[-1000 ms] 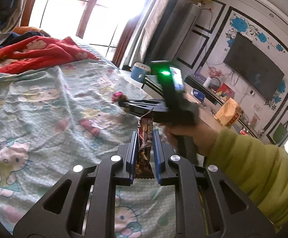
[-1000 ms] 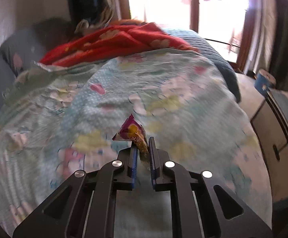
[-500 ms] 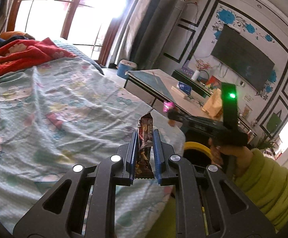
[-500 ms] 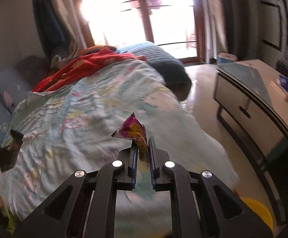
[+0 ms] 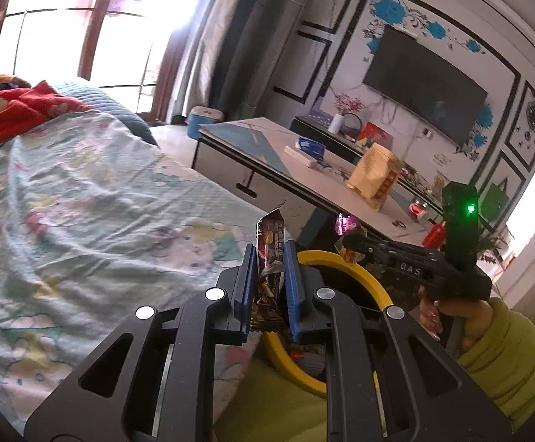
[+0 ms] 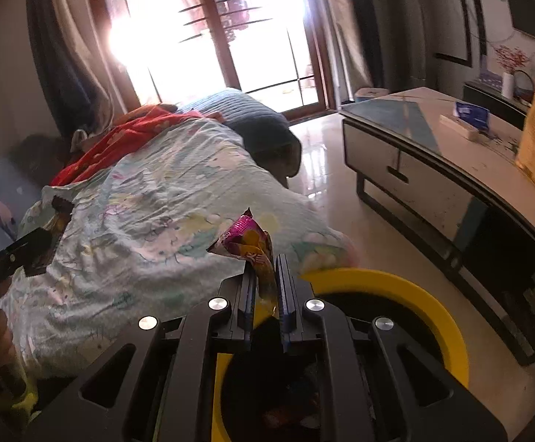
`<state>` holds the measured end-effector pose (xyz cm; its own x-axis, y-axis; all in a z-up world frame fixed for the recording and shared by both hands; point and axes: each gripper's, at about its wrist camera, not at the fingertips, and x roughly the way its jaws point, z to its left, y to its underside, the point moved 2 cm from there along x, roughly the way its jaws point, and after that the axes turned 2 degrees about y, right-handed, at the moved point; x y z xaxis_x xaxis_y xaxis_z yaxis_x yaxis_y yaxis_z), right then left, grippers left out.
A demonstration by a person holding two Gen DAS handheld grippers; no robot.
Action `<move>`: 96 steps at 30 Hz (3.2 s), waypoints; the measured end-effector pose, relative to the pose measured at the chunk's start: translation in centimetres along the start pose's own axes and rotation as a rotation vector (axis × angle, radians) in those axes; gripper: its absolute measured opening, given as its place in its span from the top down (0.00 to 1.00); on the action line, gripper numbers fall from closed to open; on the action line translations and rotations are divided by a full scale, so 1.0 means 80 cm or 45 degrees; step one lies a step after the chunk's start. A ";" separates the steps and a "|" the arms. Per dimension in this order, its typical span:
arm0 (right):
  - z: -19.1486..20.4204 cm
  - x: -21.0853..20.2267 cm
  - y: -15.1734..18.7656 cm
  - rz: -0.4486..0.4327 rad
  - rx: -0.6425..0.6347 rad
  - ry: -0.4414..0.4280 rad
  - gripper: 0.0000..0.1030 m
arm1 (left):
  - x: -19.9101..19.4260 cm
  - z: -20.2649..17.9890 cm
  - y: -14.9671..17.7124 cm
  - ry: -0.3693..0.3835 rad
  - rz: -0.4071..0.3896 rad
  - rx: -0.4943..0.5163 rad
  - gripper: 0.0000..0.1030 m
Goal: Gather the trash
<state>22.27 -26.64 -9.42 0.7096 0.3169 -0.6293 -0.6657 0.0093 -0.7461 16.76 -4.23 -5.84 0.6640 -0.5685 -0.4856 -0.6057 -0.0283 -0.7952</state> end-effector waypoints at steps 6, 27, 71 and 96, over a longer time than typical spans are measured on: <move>-0.017 -0.031 0.012 -0.027 0.018 0.045 0.90 | 0.017 -0.032 0.003 0.024 0.025 0.049 0.90; -0.054 -0.089 0.079 -0.025 0.095 0.084 0.89 | 0.096 -0.125 0.004 0.080 0.145 0.241 0.90; -0.026 -0.077 0.096 -0.004 0.058 0.291 0.06 | 0.076 -0.071 0.018 -0.064 0.189 0.100 0.11; 0.151 -0.073 0.025 -0.227 -0.094 0.340 0.06 | -0.105 0.036 -0.003 -0.519 -0.121 0.007 0.11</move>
<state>14.02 -17.02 -4.57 0.8554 0.0566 -0.5148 -0.5140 -0.0296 -0.8573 12.61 2.92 -2.63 0.8368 -0.1916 -0.5128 -0.5315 -0.0597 -0.8450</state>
